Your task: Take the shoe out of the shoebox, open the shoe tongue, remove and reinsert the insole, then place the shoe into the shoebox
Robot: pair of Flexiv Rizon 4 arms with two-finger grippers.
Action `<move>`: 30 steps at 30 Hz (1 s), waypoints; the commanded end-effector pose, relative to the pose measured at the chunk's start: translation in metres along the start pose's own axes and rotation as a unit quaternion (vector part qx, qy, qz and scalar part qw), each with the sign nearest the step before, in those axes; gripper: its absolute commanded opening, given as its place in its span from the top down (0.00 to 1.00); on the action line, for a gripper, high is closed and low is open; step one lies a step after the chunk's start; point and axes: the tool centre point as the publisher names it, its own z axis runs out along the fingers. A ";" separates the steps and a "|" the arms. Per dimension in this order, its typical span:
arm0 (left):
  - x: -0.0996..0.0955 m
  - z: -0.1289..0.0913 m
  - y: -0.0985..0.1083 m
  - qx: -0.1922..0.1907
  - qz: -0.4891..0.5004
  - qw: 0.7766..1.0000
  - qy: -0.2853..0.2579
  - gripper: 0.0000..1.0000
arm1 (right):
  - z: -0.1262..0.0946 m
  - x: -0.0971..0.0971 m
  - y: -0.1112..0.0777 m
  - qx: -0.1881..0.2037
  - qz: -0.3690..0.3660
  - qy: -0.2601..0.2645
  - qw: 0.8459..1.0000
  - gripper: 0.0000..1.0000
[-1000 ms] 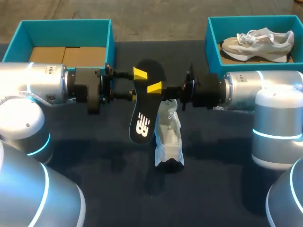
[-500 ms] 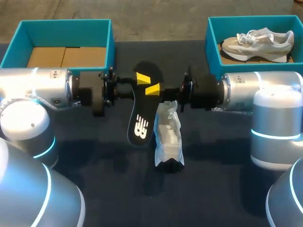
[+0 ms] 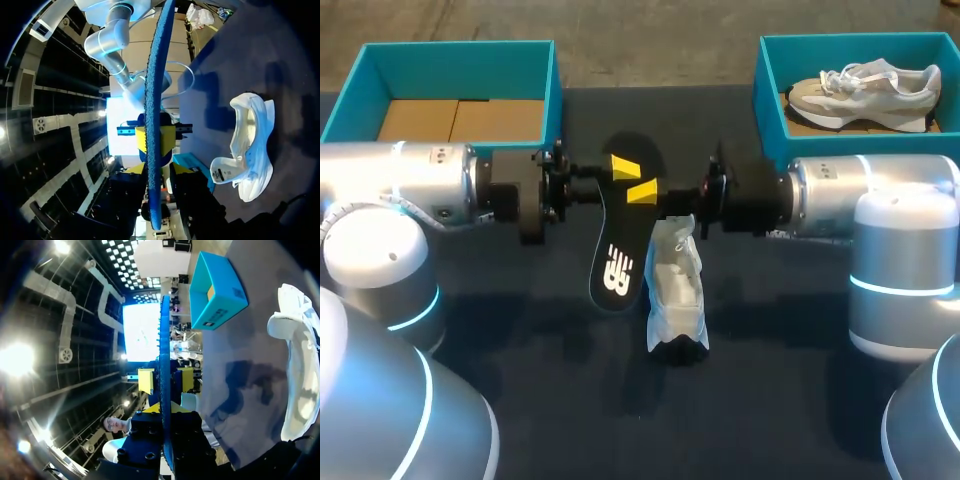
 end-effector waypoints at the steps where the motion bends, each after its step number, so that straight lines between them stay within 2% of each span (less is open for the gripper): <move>1: 0.001 -0.001 -0.002 0.001 0.001 1.000 0.001 0.70 | 0.002 -0.001 0.000 -0.002 -0.001 0.000 1.000 1.00; 7: 0.002 -0.001 -0.003 0.005 0.002 1.000 0.002 0.73 | 0.002 -0.002 0.001 -0.003 -0.002 0.000 1.000 1.00; 10: 0.003 -0.001 -0.004 0.007 0.002 1.000 0.003 0.77 | 0.002 -0.002 0.001 -0.004 -0.001 0.000 1.000 1.00; 13: 0.004 -0.003 -0.004 0.008 0.002 1.000 0.004 0.87 | 0.001 -0.004 0.000 -0.006 -0.001 0.001 1.000 1.00; 15: 0.004 -0.003 -0.005 0.009 0.003 1.000 0.004 1.00 | 0.002 -0.005 0.000 -0.008 -0.001 0.001 1.000 1.00; 22: 0.008 -0.005 -0.006 0.014 -0.002 1.000 0.007 1.00 | 0.003 -0.007 0.001 -0.012 -0.003 0.003 1.000 1.00; 23: 0.009 -0.006 -0.006 0.015 -0.004 1.000 0.008 1.00 | 0.003 -0.007 0.001 -0.013 -0.003 0.003 1.000 0.81; 24: 0.009 -0.007 -0.006 0.017 -0.006 1.000 0.009 1.00 | 0.002 -0.007 0.001 -0.018 -0.002 0.001 1.000 0.50; 25: 0.011 -0.008 -0.006 0.016 -0.009 1.000 0.010 1.00 | 0.000 -0.008 0.000 -0.021 -0.001 0.000 1.000 0.00; 30: 0.015 -0.016 -0.007 0.026 -0.032 0.999 0.019 1.00 | -0.005 -0.010 -0.002 -0.032 -0.003 -0.008 0.999 0.00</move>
